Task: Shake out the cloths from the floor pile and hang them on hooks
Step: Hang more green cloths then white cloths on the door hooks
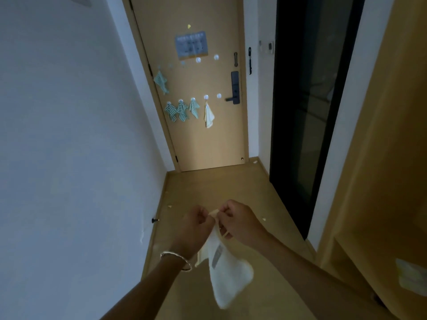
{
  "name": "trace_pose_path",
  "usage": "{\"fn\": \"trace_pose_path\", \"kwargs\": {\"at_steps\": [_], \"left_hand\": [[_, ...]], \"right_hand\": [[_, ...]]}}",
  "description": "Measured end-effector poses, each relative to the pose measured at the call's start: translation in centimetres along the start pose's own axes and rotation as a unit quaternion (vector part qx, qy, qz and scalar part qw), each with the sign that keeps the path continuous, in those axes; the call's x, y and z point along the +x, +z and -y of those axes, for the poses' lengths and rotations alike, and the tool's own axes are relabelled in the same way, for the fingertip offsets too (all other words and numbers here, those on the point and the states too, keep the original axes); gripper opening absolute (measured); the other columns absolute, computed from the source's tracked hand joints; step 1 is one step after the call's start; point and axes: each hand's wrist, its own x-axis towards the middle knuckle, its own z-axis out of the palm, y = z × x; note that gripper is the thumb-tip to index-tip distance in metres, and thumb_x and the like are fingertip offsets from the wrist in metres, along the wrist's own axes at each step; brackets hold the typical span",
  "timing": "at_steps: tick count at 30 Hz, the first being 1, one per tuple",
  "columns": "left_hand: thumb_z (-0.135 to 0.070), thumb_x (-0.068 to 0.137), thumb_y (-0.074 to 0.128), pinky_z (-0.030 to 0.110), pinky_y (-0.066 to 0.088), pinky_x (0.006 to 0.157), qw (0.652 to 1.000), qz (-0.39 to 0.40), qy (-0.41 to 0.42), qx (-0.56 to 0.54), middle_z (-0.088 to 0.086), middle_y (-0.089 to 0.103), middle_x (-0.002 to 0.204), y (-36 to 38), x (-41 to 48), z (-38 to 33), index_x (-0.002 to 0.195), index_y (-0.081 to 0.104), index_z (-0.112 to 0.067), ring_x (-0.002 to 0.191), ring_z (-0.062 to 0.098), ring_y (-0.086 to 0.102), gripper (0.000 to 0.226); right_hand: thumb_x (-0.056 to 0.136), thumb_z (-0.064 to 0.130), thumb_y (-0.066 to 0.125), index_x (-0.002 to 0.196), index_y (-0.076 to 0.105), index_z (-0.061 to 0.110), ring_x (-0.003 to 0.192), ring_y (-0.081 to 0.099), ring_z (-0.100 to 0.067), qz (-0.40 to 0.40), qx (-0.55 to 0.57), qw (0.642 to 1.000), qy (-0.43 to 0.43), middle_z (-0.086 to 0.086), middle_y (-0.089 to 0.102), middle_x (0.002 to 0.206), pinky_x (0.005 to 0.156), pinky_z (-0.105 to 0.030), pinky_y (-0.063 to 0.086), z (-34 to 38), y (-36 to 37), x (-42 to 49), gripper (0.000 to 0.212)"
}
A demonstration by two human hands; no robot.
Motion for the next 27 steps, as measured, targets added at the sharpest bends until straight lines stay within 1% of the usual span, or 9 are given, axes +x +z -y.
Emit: {"fn": "trace_pose_path", "kwargs": {"at_steps": [3,6,10,14,17,19,22,25,27], "left_hand": [[-0.019,0.089,0.056,0.009,0.036,0.047,0.999,-0.012,0.017,0.027,-0.007,0.056,0.064,1.6,1.7,-0.3,0.085,0.057,-0.014,0.054,0.004,0.046,0.007],[-0.021,0.09,0.055,0.01,0.036,0.047,1.0,0.004,0.008,0.009,-0.006,0.06,0.068,2.7,4.1,0.0,0.088,0.059,-0.015,0.057,0.005,0.05,0.008],[-0.018,0.087,0.059,0.017,0.043,0.056,0.997,0.04,-0.02,-0.062,-0.006,0.063,0.07,4.3,8.8,0.3,0.085,0.06,-0.017,0.06,0.008,0.054,0.003],[-0.018,0.086,0.061,0.034,0.05,0.066,0.989,0.073,-0.021,-0.126,-0.001,0.065,0.073,5.7,15.6,0.4,0.08,0.059,-0.022,0.063,0.014,0.056,0.007],[-0.026,0.085,0.062,0.036,0.05,0.065,0.987,0.071,-0.005,-0.146,-0.003,0.066,0.073,5.6,21.2,0.4,0.081,0.06,-0.025,0.064,0.014,0.057,0.004],[-0.027,0.084,0.062,0.035,0.049,0.063,0.986,0.06,-0.001,-0.152,-0.001,0.067,0.075,5.3,24.6,0.6,0.081,0.06,-0.025,0.064,0.014,0.058,0.004],[-0.025,0.084,0.062,0.034,0.049,0.065,0.986,0.044,0.01,-0.158,-0.001,0.068,0.077,4.7,29.4,1.0,0.082,0.058,-0.025,0.065,0.015,0.058,0.004],[-0.037,0.086,0.062,0.03,0.05,0.066,0.984,0.042,0.011,-0.174,-0.002,0.069,0.083,4.6,32.9,1.0,0.09,0.06,-0.025,0.071,0.014,0.063,0.013],[-0.047,0.085,0.058,0.034,0.054,0.073,0.981,0.065,0.019,-0.183,-0.005,0.068,0.086,5.3,34.5,1.1,0.099,0.062,-0.025,0.078,0.014,0.065,0.027]], "right_hand": [[0.089,0.018,0.05,0.082,0.057,0.02,0.06,0.065,-0.019,-0.022,-0.008,1.0,0.007,-0.005,0.068,0.072,0.063,-0.041,0.057,-1.0,-1.0,1.7,0.01],[0.087,0.02,0.051,0.08,0.056,0.024,0.065,0.066,-0.027,-0.036,-0.024,0.999,0.022,-0.005,0.068,0.072,0.064,-0.045,0.057,-1.7,-1.9,3.7,0.01],[0.088,0.025,0.05,0.077,0.055,0.028,0.067,0.064,-0.026,-0.054,-0.047,0.997,0.043,-0.002,0.068,0.074,0.067,-0.046,0.055,-2.9,-3.3,7.4,0.013],[0.093,0.034,0.049,0.081,0.057,0.026,0.067,0.065,-0.024,-0.074,-0.046,0.995,0.048,-0.004,0.068,0.078,0.069,-0.046,0.056,-2.4,-5.6,12.5,0.016],[0.088,0.053,0.049,0.089,0.061,0.015,0.075,0.066,-0.029,-0.069,-0.042,0.994,0.074,-0.009,0.068,0.081,0.075,-0.044,0.055,-1.2,-7.0,16.9,0.041],[0.087,0.061,0.047,0.085,0.059,0.009,0.068,0.058,-0.019,-0.039,-0.071,0.994,0.074,-0.004,0.06,0.073,0.068,-0.035,0.048,-0.8,-7.7,19.7,0.053],[0.092,0.053,0.049,0.079,0.057,0.015,0.068,0.053,-0.007,0.005,-0.128,0.99,0.056,0.008,0.055,0.072,0.067,-0.024,0.04,-0.6,-8.1,23.7,0.041],[0.096,0.036,0.051,0.088,0.056,0.002,0.068,0.051,-0.01,0.006,-0.151,0.988,0.034,0.001,0.053,0.076,0.065,-0.025,0.04,-1.1,-8.2,27.0,0.036],[0.097,0.031,0.05,0.091,0.055,-0.001,0.069,0.051,-0.014,-0.013,-0.15,0.988,0.022,-0.006,0.055,0.077,0.065,-0.027,0.041,-1.1,-8.6,28.9,0.033]]}}
